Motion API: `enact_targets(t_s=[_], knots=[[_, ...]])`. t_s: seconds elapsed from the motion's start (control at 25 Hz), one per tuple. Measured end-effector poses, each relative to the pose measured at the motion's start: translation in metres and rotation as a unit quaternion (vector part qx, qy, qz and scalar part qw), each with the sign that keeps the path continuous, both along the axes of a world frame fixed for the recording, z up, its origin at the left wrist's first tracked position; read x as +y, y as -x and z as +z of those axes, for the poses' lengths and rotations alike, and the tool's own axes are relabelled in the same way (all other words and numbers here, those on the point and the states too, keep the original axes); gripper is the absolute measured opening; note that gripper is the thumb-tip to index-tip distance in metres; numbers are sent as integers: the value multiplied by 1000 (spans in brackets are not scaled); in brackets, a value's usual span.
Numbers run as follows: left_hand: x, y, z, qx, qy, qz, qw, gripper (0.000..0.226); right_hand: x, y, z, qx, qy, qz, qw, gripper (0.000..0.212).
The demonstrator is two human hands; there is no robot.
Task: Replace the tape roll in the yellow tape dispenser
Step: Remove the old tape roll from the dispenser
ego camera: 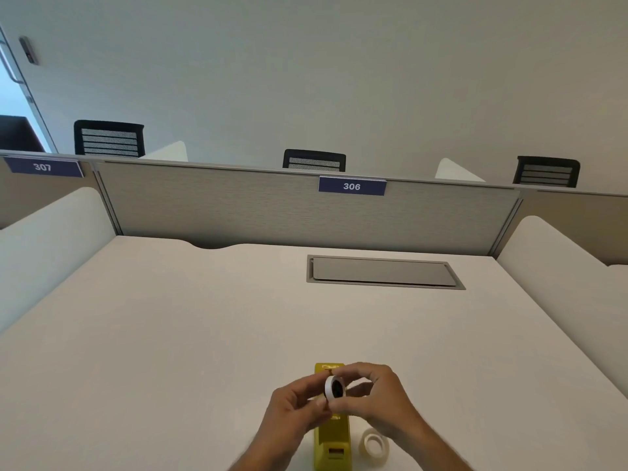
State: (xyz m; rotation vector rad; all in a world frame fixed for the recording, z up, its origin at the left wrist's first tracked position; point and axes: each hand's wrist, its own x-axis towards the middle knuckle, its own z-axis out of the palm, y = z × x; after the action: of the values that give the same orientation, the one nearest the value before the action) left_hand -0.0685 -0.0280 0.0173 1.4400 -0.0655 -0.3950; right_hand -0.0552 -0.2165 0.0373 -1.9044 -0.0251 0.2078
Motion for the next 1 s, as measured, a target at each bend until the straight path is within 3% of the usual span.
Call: enact_targets(t_s=[0.16, 0.36, 1.0], knots=[[-4, 5, -2, 61, 32, 28, 997, 25, -3, 4, 8, 48, -39, 26, 998, 42], [-4, 8, -3, 83, 60, 30, 994, 37, -4, 8, 11, 73, -118, 21, 990, 22], [4, 2, -7, 114, 142, 5, 983, 31, 9, 7, 19, 64, -84, 11, 994, 16]])
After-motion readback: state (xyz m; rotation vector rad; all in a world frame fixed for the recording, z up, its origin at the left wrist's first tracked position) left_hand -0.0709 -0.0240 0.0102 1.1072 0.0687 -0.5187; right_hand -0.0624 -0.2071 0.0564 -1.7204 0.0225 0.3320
